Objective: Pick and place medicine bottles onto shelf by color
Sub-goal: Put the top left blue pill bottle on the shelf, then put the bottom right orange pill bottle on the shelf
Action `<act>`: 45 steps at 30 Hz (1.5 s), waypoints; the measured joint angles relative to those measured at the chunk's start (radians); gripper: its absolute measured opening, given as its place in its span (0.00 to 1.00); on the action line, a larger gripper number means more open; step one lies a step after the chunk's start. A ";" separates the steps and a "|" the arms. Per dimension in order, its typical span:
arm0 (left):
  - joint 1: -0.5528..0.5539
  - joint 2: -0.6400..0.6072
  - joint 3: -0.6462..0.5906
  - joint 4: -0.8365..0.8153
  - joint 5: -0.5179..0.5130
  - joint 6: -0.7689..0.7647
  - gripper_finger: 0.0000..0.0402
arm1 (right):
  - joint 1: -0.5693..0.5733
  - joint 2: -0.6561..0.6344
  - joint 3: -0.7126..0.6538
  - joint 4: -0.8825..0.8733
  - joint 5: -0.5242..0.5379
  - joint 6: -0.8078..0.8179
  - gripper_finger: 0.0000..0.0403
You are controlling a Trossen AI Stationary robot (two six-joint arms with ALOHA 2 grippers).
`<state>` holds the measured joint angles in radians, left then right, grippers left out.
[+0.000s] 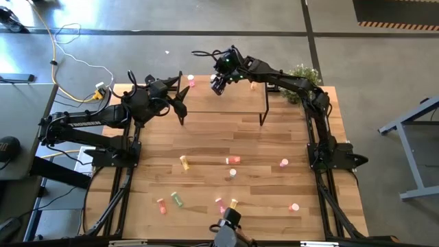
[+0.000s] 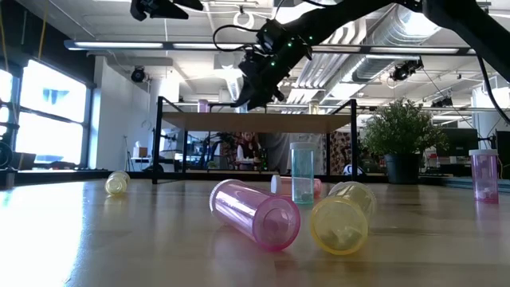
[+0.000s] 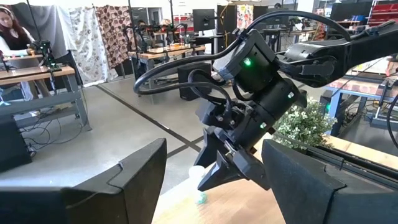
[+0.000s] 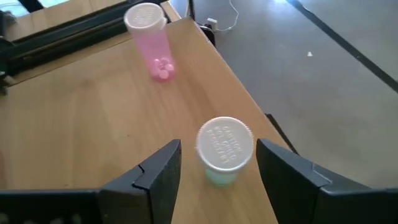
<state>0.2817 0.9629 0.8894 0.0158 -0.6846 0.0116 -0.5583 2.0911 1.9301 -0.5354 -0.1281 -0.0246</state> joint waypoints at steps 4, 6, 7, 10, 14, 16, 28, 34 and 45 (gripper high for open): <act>0.000 0.000 0.000 0.000 0.000 0.000 0.63 | 0.001 0.000 0.000 0.000 -0.038 0.012 0.50; 0.000 0.000 0.000 0.000 0.000 0.000 0.63 | 0.001 0.000 0.000 0.000 -0.042 0.021 0.50; 0.000 0.000 0.000 0.000 0.000 0.000 0.63 | 0.001 0.000 0.000 0.000 -0.042 0.020 0.50; 0.000 0.000 0.000 0.000 0.000 0.000 0.63 | 0.001 0.000 0.000 0.000 -0.042 0.025 0.50; 0.000 0.000 0.000 0.000 0.000 0.000 0.63 | 0.001 0.000 0.000 0.000 -0.038 0.020 0.50; 0.000 0.000 0.000 0.000 0.000 0.000 0.63 | -0.002 -0.002 0.000 -0.002 -0.038 0.020 0.50; 0.000 0.000 0.000 -0.001 0.000 0.000 0.63 | -0.012 -0.013 0.110 -0.094 -0.033 0.006 0.50; -0.007 -0.008 0.000 -0.022 0.028 -0.020 0.63 | -0.013 -0.014 0.261 -0.272 -0.057 -0.001 0.50; -0.050 -0.070 0.000 -0.331 0.152 -0.269 0.63 | 0.080 -0.026 0.412 -0.568 -0.067 0.006 0.49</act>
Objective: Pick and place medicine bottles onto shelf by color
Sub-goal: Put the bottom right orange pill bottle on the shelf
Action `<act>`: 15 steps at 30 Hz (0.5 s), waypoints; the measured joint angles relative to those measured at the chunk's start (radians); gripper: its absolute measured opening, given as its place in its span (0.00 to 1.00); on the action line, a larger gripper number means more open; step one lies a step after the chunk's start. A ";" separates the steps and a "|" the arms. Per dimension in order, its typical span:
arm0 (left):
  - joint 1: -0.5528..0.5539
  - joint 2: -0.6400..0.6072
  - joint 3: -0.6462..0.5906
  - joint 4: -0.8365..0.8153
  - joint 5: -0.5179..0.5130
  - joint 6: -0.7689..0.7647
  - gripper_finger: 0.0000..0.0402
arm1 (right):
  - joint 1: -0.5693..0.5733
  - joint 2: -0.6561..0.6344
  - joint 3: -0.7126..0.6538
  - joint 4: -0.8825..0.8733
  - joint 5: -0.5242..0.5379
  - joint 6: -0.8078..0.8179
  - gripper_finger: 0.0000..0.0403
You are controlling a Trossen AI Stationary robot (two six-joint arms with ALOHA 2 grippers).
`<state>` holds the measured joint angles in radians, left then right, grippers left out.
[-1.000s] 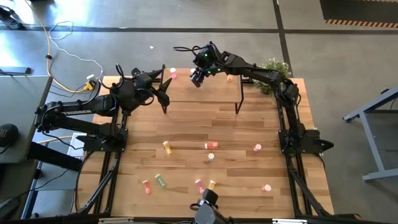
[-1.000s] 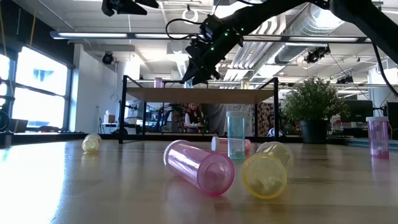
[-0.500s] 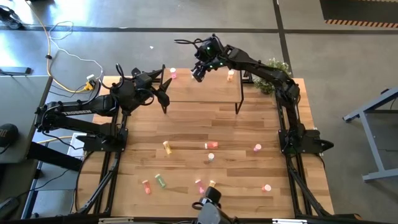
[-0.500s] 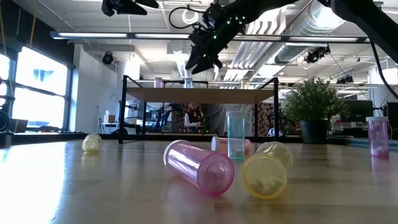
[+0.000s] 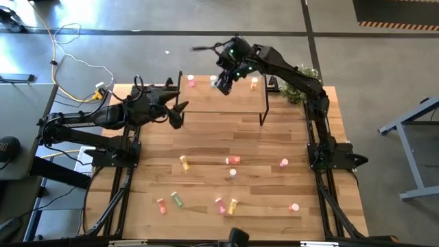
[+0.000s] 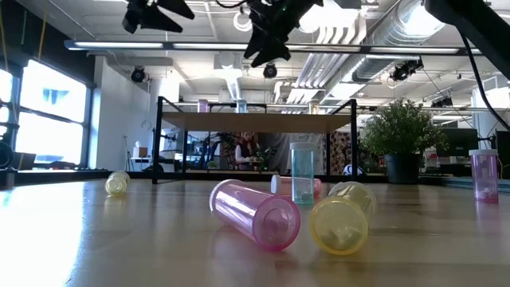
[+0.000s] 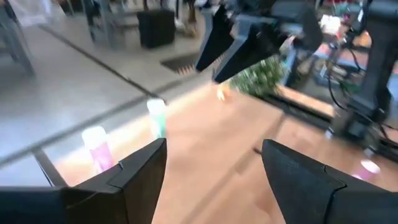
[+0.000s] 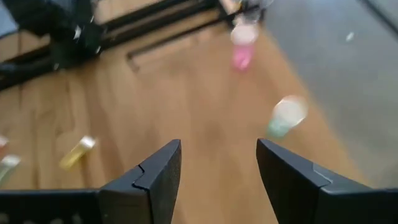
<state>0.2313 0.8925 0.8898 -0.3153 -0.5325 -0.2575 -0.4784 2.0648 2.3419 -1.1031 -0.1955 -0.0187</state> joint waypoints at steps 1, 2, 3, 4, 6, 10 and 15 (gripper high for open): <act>-0.006 -0.004 0.000 -0.026 0.013 -0.026 0.63 | 0.014 -0.007 -0.012 -0.018 0.000 0.009 0.49; -0.011 -0.008 0.000 -0.050 0.029 -0.050 0.63 | 0.027 -0.011 -0.019 -0.039 0.000 0.018 0.49; -0.016 -0.009 0.000 -0.073 0.043 -0.071 0.63 | 0.038 -0.014 -0.019 -0.069 0.000 0.020 0.49; -0.023 -0.009 0.000 -0.090 0.059 -0.090 0.63 | 0.054 -0.015 -0.019 -0.104 0.000 0.023 0.49; -0.035 -0.009 0.000 -0.121 0.090 -0.118 0.63 | 0.086 -0.015 -0.020 -0.158 -0.001 0.042 0.49; -0.057 -0.008 0.000 -0.154 0.122 -0.125 0.63 | 0.156 -0.015 -0.021 -0.230 -0.001 0.064 0.49; -0.073 -0.008 0.000 -0.185 0.125 -0.125 0.63 | 0.251 -0.015 -0.021 -0.337 0.061 0.072 0.49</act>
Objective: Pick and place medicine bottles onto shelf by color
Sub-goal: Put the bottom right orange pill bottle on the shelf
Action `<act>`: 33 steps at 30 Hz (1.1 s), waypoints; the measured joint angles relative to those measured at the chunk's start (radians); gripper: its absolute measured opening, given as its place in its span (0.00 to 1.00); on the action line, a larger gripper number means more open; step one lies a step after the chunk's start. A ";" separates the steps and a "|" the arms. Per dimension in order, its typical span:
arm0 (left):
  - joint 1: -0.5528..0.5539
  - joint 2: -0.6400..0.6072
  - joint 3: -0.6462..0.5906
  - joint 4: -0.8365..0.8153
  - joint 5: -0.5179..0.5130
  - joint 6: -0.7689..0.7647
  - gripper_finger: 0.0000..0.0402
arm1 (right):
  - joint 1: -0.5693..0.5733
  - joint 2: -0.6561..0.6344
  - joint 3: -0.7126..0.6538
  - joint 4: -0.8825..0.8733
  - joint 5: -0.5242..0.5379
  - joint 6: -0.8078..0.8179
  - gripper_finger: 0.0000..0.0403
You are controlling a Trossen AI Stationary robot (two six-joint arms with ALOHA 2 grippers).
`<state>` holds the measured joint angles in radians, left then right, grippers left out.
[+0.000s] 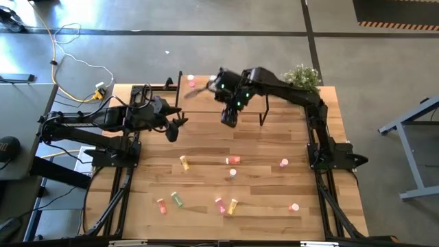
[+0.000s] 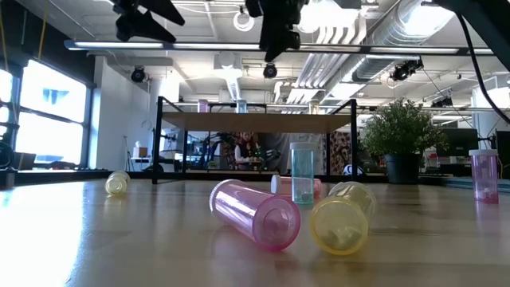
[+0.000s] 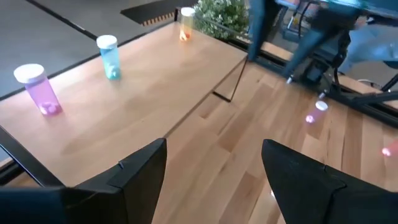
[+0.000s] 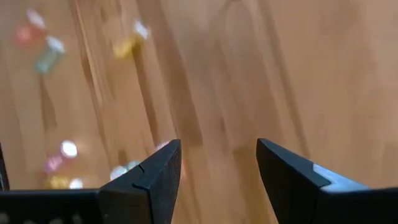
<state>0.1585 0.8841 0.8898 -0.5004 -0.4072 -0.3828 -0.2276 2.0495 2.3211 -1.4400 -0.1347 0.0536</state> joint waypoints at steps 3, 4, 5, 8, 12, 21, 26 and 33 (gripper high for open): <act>-0.003 0.000 0.000 -0.011 0.000 0.000 0.63 | 0.055 0.000 0.000 -0.067 0.050 0.017 0.49; -0.003 0.000 0.000 -0.011 0.002 0.000 0.63 | 0.071 0.000 0.000 -0.086 0.067 0.022 0.49; -0.003 0.000 0.000 -0.012 0.005 0.000 0.63 | 0.088 0.000 0.000 -0.105 0.080 0.025 0.49; -0.003 0.000 0.000 -0.012 0.006 0.000 0.63 | 0.135 -0.001 -0.007 -0.130 0.126 0.027 0.49; -0.003 0.000 0.000 -0.012 0.006 0.000 0.63 | 0.184 -0.025 -0.076 -0.130 0.135 0.046 0.49; -0.003 0.000 0.000 -0.012 0.006 0.027 0.63 | 0.259 -0.212 -0.469 -0.031 0.152 0.173 0.49; -0.003 0.000 0.000 -0.012 0.005 0.023 0.63 | 0.304 -0.346 -0.665 0.033 0.134 0.332 0.49; -0.003 0.000 0.000 -0.012 0.004 0.019 0.63 | 0.407 -0.533 -0.870 0.079 0.089 0.639 0.49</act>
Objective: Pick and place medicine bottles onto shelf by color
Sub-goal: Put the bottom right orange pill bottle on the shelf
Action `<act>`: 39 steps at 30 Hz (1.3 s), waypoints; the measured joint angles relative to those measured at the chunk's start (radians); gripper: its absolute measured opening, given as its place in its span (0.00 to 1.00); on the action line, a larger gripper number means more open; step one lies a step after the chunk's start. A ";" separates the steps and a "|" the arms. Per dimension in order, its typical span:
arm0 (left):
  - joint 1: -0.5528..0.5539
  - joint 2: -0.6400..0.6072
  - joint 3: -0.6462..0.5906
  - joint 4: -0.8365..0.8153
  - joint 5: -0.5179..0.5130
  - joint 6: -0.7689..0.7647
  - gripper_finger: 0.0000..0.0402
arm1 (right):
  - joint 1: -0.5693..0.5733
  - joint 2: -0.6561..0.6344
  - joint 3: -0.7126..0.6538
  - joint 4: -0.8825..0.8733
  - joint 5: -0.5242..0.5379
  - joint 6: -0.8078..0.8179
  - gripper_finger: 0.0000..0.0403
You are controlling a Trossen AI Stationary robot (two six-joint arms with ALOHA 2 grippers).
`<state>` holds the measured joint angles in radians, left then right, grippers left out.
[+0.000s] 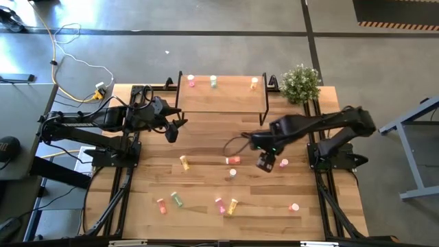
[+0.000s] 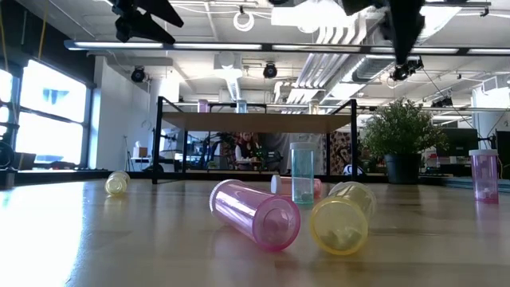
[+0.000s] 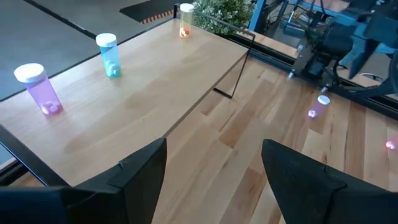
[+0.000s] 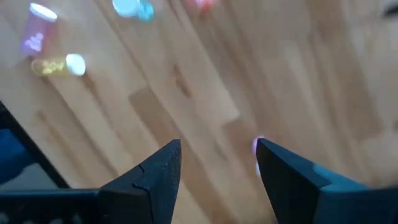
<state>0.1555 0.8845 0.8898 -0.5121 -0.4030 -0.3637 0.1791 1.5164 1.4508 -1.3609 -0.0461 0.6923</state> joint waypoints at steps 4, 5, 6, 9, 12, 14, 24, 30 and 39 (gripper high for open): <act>0.000 0.000 0.000 0.000 0.000 -0.001 0.63 | 0.078 -0.086 -0.096 0.001 -0.027 0.140 0.49; 0.000 0.000 0.000 0.000 0.001 -0.001 0.63 | 0.101 -0.103 -0.117 0.002 -0.033 0.169 0.49; 0.000 0.000 0.000 0.000 0.004 -0.002 0.63 | 0.125 -0.121 -0.138 0.002 -0.034 0.196 0.49; 0.000 0.000 0.000 0.000 0.007 -0.003 0.63 | 0.198 -0.166 -0.192 0.005 -0.034 0.252 0.50; 0.000 0.000 0.000 0.000 0.007 -0.003 0.63 | 0.270 -0.196 -0.231 0.005 -0.039 0.304 0.51; 0.000 0.000 0.000 0.000 0.007 -0.003 0.63 | 0.317 -0.212 -0.247 0.006 -0.041 0.338 0.54; 0.000 0.000 0.000 0.000 0.002 -0.052 0.63 | 0.614 -0.221 -0.255 0.099 0.034 0.386 0.61; 0.000 0.000 0.000 0.000 0.002 -0.052 0.63 | 0.755 -0.202 -0.255 0.147 0.156 0.494 0.61; 0.000 0.000 0.000 0.000 0.003 -0.056 0.63 | 0.835 -0.073 -0.255 0.234 0.159 0.541 0.61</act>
<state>0.1555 0.8845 0.8898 -0.5121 -0.4004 -0.4198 1.0144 1.4434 1.1954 -1.1268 0.1127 1.2336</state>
